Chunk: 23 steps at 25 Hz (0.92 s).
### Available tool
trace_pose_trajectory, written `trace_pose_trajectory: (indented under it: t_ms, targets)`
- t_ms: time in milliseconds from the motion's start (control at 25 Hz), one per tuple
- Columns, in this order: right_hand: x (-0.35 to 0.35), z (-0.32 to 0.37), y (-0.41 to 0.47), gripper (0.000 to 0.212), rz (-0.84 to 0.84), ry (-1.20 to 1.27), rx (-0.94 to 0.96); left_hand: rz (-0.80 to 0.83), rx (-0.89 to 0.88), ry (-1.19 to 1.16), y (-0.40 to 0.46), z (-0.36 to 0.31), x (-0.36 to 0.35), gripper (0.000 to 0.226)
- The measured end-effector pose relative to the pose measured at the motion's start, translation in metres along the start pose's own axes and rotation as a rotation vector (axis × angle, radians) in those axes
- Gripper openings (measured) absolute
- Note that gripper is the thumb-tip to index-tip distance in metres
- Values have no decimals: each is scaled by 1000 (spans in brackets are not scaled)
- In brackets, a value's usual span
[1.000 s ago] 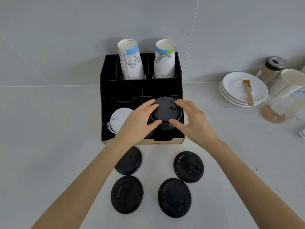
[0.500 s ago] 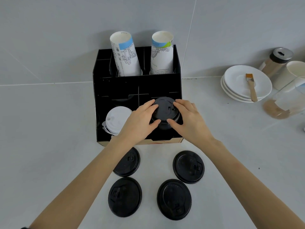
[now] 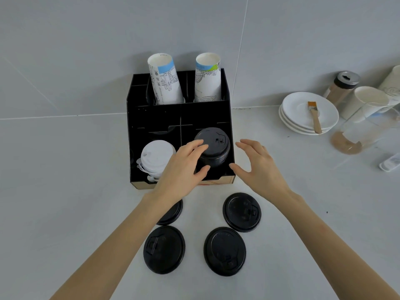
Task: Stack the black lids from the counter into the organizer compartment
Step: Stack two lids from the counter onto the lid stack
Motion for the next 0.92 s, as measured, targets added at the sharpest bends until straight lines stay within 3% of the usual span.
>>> trace_pose_trajectory:
  t_ms: [240, 640, 920]
  targets:
    - [-1, -19, -42, 51, 40, 6, -54, 52, -75, 14, -24, -15, -18, 48]
    - [-29, -54, -103, 59, 166, 71, -165, 463, -40, 131, -43, -23, -82, 62]
    - [-41, -55, -106, 56, 141, 121, -165, 499, -39, 125, -44, -25, -97, 61]
Point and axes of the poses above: each hand's wrist, its own y-axis towards the middle knuckle, its own x-axis out of the back of the hand, z = x × y, the point moved 2 cm from there along y, towards the middle knuckle, and after that the axes turned 1 degree about x, right-handed, at the moved point
